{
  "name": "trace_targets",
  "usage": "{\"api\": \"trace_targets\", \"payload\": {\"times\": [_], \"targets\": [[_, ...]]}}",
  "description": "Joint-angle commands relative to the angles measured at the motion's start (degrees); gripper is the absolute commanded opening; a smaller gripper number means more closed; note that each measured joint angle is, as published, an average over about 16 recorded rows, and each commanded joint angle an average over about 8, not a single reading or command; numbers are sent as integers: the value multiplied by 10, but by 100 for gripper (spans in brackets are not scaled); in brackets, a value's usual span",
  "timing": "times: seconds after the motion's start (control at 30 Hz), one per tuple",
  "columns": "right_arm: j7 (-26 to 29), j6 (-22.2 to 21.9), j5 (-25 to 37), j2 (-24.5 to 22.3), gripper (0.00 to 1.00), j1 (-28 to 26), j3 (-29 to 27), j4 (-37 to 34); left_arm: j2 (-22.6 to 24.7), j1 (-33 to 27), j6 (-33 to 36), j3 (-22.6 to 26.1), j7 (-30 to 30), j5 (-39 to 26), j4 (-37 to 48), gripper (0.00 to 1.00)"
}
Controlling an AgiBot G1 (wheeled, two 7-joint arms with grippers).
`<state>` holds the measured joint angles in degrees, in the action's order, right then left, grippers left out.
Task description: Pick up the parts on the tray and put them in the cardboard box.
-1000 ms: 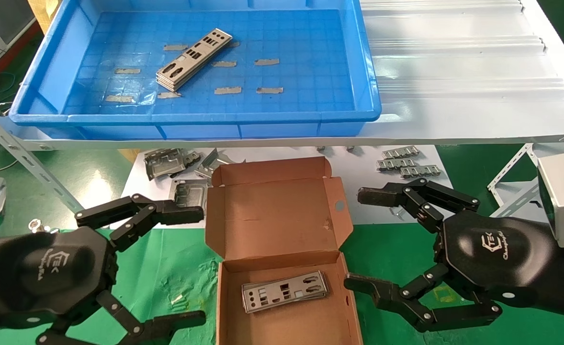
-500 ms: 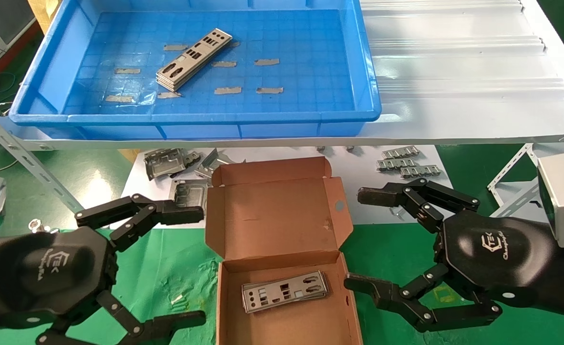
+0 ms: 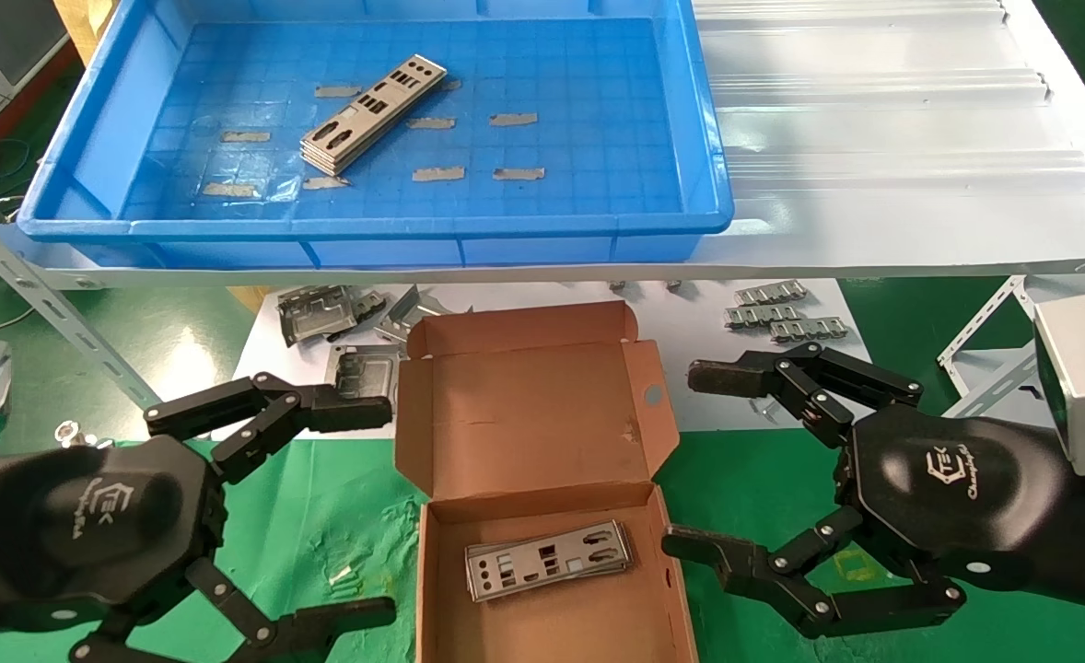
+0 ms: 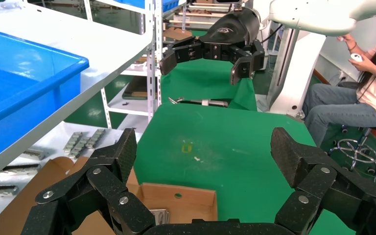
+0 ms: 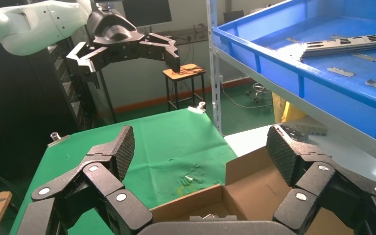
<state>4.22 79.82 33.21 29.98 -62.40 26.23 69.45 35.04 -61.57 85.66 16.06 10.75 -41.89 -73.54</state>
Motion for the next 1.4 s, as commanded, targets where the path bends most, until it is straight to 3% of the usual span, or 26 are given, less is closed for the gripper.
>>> {"api": "trace_targets", "payload": {"times": [0.03, 1.4], "targets": [[0, 0, 0, 0, 100, 0, 0, 0, 0, 0, 0, 0, 0, 0, 0, 100], [0, 0, 0, 0, 100, 0, 0, 0, 0, 0, 0, 0, 0, 0, 0, 100]]}}
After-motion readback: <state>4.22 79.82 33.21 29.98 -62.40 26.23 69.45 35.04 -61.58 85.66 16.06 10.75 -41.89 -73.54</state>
